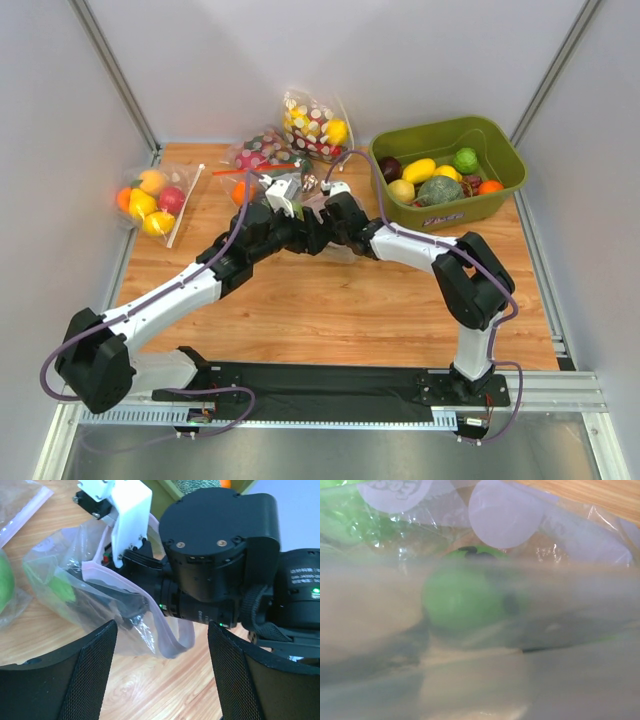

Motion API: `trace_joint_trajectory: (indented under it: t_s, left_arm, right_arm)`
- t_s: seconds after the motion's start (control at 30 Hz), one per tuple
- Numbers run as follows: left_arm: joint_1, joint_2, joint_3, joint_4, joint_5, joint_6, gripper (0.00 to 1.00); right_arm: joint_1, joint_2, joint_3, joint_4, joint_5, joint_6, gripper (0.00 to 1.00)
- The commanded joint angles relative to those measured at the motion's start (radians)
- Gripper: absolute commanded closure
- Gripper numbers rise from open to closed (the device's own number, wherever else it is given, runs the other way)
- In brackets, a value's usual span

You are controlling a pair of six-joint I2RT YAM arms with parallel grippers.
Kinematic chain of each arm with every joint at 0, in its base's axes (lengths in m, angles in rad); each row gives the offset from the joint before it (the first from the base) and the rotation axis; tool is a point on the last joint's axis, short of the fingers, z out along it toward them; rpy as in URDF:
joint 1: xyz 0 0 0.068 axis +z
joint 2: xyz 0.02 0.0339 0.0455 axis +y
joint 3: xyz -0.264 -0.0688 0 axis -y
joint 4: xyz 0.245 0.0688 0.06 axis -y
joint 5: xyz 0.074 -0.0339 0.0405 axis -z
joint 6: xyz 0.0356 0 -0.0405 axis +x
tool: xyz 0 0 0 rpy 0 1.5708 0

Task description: Open the zip-top bag and remove the fake food

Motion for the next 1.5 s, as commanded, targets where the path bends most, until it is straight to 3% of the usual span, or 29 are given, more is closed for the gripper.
trace_joint_trajectory:
  t_s: [0.0,0.17,0.27,0.3,0.4,0.5,0.97,1.2,1.47]
  left_arm:
    - [-0.004,-0.028,-0.021,0.069,-0.053,-0.032,0.2]
    - [-0.004,-0.011,-0.013,-0.009,-0.083,-0.024,0.27]
    - [-0.004,-0.013,-0.019,-0.049,-0.115,-0.021,0.5]
    - [-0.004,-0.014,-0.024,-0.06,-0.119,-0.02,0.66]
    - [-0.004,-0.014,-0.026,-0.086,-0.135,-0.013,0.91]
    - [-0.004,-0.016,-0.033,-0.103,-0.139,-0.01,1.0]
    - [-0.004,-0.01,-0.049,-0.169,-0.238,0.045,1.0]
    - [-0.001,0.024,-0.029,-0.175,-0.247,0.068,1.0]
    - [0.001,0.039,-0.029,-0.18,-0.242,0.071,1.0]
  right_arm:
    - [0.016,-0.048,-0.011,-0.027,-0.011,0.019,1.0]
    - [0.019,-0.086,-0.023,-0.045,-0.011,0.014,1.0]
    - [0.019,-0.121,-0.028,-0.064,-0.016,0.009,1.0]
    - [0.021,-0.132,-0.031,-0.07,-0.028,0.008,1.0]
    - [0.019,-0.178,-0.026,-0.107,-0.059,-0.006,1.0]
    - [0.021,-0.233,-0.023,-0.159,-0.072,-0.024,1.0]
    - [0.01,-0.483,-0.037,-0.322,-0.267,-0.046,1.0]
    - [-0.03,-0.586,-0.068,-0.296,-0.482,-0.001,1.0]
    - [-0.106,-0.67,-0.105,-0.184,-0.626,0.092,1.0]
